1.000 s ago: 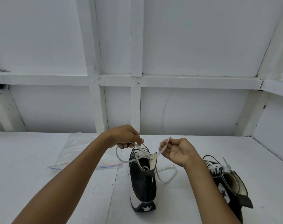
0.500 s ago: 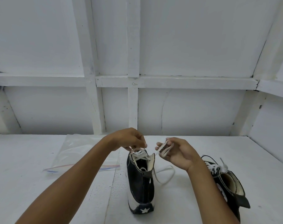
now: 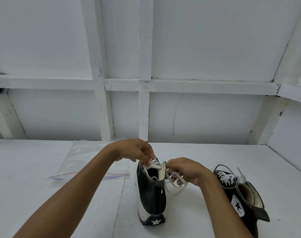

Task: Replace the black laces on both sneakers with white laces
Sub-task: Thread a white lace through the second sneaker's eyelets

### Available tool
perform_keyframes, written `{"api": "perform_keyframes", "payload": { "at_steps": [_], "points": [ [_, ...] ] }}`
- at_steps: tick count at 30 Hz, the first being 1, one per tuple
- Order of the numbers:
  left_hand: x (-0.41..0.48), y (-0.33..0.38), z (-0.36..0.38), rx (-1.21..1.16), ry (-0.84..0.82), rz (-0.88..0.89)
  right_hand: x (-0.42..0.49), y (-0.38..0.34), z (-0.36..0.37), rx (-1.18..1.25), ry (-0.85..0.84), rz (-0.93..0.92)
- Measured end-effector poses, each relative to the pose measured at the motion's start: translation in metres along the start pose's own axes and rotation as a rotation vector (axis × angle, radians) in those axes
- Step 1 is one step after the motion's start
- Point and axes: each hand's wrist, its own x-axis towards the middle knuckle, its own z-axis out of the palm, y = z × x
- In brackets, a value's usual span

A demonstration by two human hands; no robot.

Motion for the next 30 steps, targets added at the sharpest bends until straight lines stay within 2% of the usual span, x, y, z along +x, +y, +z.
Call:
{"api": "perform_keyframes", "payload": {
  "at_steps": [3,14,17,20,23,26,30],
  "points": [
    [-0.002,0.000,-0.001,-0.001,0.002,-0.002,0.009,0.001,0.000,-0.135,-0.009,-0.040],
    [0.004,0.008,0.005,-0.113,0.157,0.008,0.017,0.004,-0.002,-0.167,-0.112,0.014],
    [0.007,0.012,0.008,-0.127,0.174,0.004,0.011,-0.005,-0.007,-0.121,0.021,-0.059],
    [0.014,0.017,0.014,-0.139,0.203,0.027,0.005,-0.026,-0.018,0.030,0.193,-0.171],
    [0.018,0.022,0.024,-0.196,0.189,0.066,-0.003,-0.051,-0.026,0.135,0.272,-0.271],
    [0.017,0.031,0.028,-0.374,0.143,0.154,-0.009,-0.071,-0.031,0.204,0.342,-0.353],
    [0.012,0.048,0.017,-0.753,0.127,0.321,-0.015,-0.083,-0.036,0.282,0.394,-0.396]
  ]
}}
